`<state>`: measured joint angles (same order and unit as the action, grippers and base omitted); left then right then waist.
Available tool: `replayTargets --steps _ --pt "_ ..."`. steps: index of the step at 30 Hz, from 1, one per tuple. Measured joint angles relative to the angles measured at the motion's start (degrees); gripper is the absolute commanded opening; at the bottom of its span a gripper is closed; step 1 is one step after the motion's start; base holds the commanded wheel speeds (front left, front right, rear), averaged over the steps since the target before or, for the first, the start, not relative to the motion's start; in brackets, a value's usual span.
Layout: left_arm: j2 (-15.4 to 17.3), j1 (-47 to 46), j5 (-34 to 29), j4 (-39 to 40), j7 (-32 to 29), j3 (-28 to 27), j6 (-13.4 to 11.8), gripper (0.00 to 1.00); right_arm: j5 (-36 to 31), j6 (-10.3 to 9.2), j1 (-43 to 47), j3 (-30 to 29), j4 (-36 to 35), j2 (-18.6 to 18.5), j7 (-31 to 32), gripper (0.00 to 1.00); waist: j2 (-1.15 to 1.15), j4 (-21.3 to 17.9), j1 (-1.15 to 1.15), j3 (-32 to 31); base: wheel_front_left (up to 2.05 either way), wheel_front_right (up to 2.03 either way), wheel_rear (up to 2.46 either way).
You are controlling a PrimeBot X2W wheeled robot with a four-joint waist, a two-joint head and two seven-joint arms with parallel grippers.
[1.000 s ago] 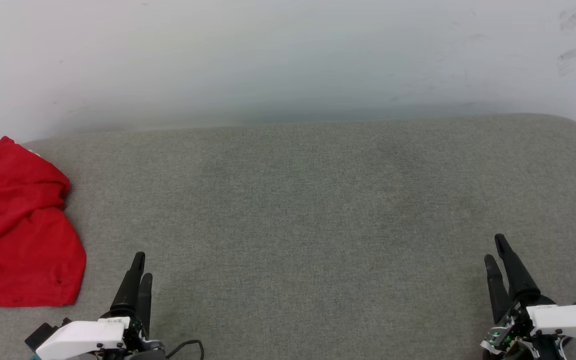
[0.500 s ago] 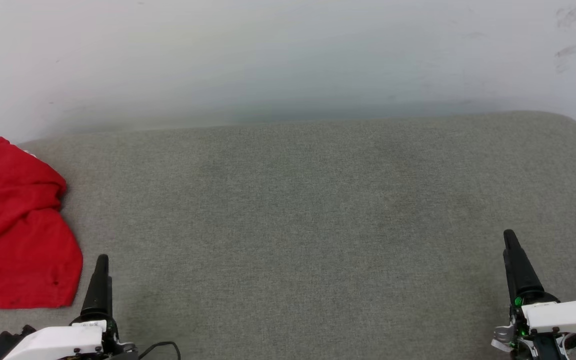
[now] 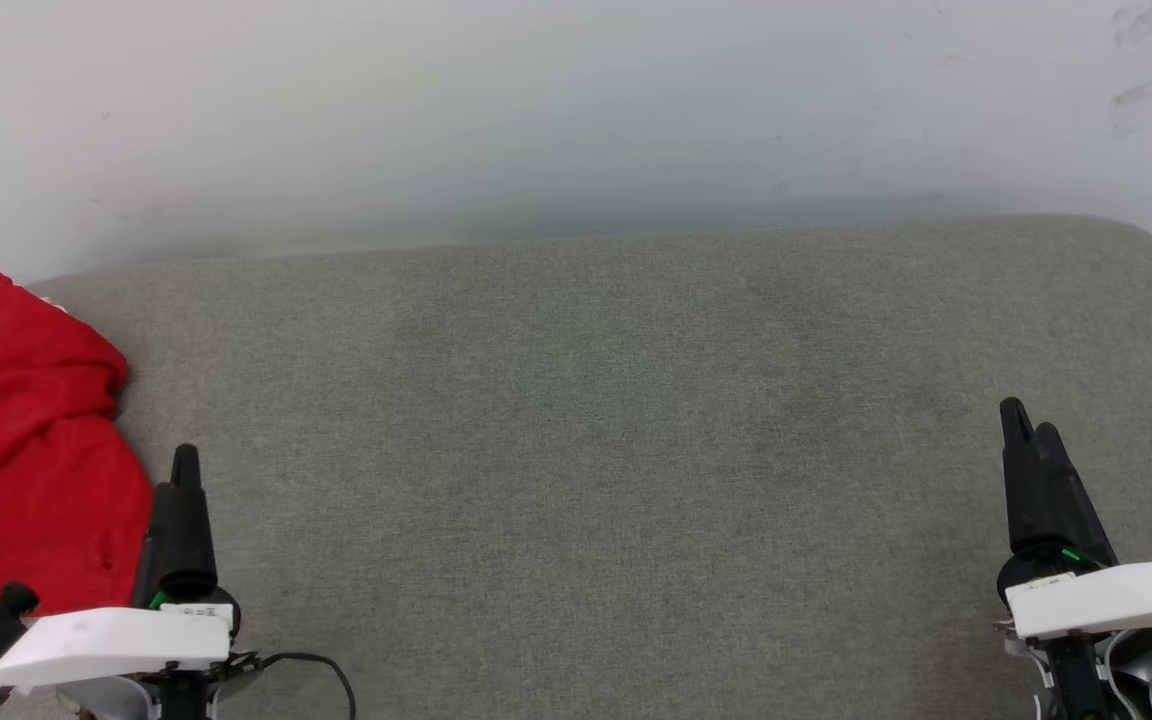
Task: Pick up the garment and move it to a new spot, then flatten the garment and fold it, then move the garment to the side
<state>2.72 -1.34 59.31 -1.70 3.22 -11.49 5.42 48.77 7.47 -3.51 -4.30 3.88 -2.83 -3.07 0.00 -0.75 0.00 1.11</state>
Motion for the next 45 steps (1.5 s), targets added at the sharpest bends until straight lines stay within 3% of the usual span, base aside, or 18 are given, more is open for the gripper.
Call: replayTargets --steps 18,24,45 --pt "0.5 3.3 -24.3 6.8 3.1 11.7 -5.3 1.00 -23.3 0.01 0.0 4.0 -4.6 0.0 -3.3 1.00 0.00 -0.5 0.00 0.3 0.00 0.00 0.00" --pt "3.8 3.4 -30.8 6.8 4.1 17.4 -10.0 1.00 -28.2 0.02 0.1 4.3 -4.4 0.0 -4.3 1.00 0.00 -0.8 0.00 0.4 0.00 0.00 0.00" --pt "12.4 1.1 -41.6 9.4 7.1 33.5 -27.1 1.00 -42.5 0.02 -0.1 5.7 -4.8 0.0 -7.1 1.00 0.00 -1.3 0.00 1.9 0.00 0.00 0.00"
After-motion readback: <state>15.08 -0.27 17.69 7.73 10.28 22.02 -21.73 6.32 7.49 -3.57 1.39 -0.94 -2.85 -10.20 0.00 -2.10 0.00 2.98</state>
